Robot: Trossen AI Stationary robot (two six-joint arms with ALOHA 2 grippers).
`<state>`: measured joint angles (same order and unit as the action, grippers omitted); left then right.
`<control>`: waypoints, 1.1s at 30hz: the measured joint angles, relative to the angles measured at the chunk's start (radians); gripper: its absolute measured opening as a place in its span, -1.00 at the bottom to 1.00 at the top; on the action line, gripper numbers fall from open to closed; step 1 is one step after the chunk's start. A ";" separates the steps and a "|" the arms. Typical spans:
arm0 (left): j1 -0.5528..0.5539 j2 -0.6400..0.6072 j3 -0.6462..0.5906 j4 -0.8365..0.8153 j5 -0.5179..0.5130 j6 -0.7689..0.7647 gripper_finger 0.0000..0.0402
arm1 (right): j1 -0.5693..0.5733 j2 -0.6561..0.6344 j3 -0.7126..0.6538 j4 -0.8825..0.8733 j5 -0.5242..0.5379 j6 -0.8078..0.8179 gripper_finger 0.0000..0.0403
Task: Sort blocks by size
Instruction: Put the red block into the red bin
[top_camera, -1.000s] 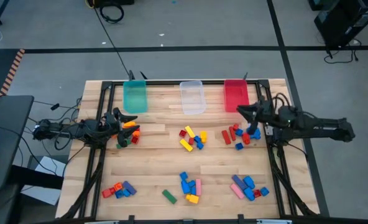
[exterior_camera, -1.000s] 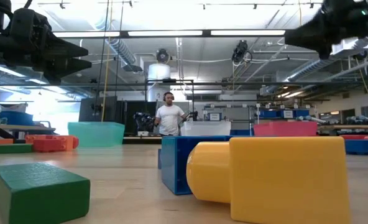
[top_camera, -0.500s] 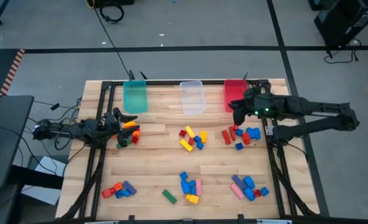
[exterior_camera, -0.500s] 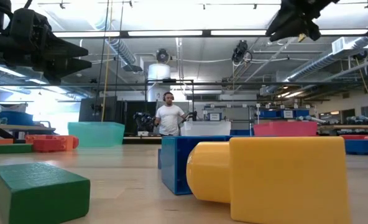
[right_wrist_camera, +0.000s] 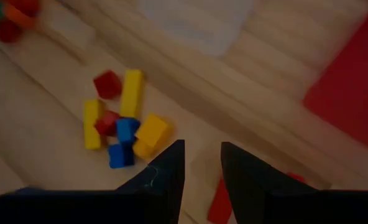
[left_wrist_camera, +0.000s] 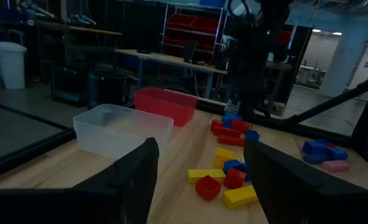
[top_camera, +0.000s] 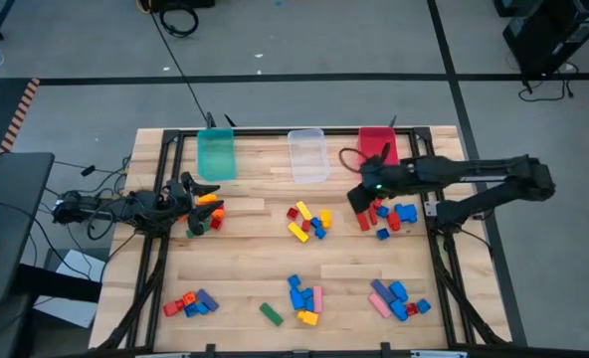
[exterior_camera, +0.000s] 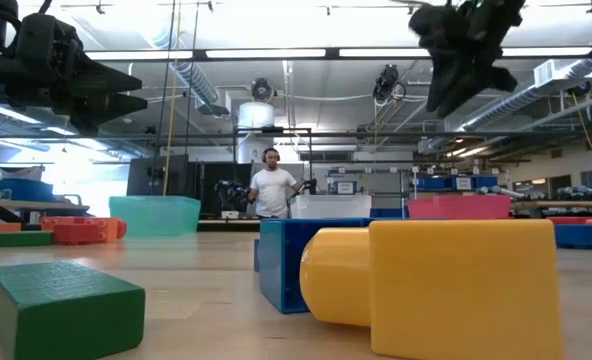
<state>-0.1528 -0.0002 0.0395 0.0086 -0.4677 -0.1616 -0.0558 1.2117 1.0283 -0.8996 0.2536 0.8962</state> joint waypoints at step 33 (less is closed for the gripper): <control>0.000 0.000 0.000 0.000 0.000 0.000 0.22 | 0.029 0.260 -0.235 0.162 -0.144 0.207 0.17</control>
<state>-0.1524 -0.0002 0.0395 0.0090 -0.4678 -0.1616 -0.0267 1.4715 0.7934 -0.7379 0.1101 1.1036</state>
